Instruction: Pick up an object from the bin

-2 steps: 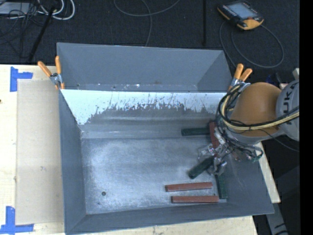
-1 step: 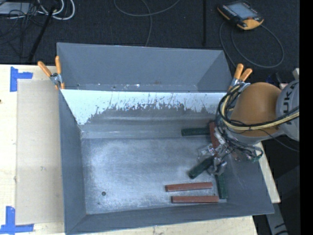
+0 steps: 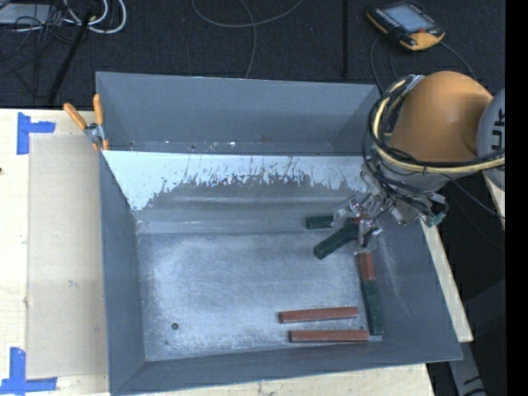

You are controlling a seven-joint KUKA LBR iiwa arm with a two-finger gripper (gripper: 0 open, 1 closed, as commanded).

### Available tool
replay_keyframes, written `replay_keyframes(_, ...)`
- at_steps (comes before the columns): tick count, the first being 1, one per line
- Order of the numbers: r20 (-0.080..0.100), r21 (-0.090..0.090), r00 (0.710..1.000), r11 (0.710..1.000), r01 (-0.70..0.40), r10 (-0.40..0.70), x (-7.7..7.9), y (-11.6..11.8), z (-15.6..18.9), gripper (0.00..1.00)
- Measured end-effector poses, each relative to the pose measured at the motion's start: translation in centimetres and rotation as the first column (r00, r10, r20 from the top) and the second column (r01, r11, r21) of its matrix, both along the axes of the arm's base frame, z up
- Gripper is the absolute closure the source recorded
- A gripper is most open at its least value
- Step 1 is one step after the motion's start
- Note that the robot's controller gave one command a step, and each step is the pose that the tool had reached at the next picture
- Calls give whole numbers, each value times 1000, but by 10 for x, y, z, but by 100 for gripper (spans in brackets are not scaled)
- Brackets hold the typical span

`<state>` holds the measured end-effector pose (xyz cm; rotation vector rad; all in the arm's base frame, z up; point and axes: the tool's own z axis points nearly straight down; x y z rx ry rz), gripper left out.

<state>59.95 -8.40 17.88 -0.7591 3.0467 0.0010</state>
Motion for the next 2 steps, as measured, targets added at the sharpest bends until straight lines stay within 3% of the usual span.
replay_keyframes(1,0,0,1000,1000,1,-1,0,0,0,100)
replay_keyframes(2,-3,0,1000,1000,1,-1,16,19,47,100)
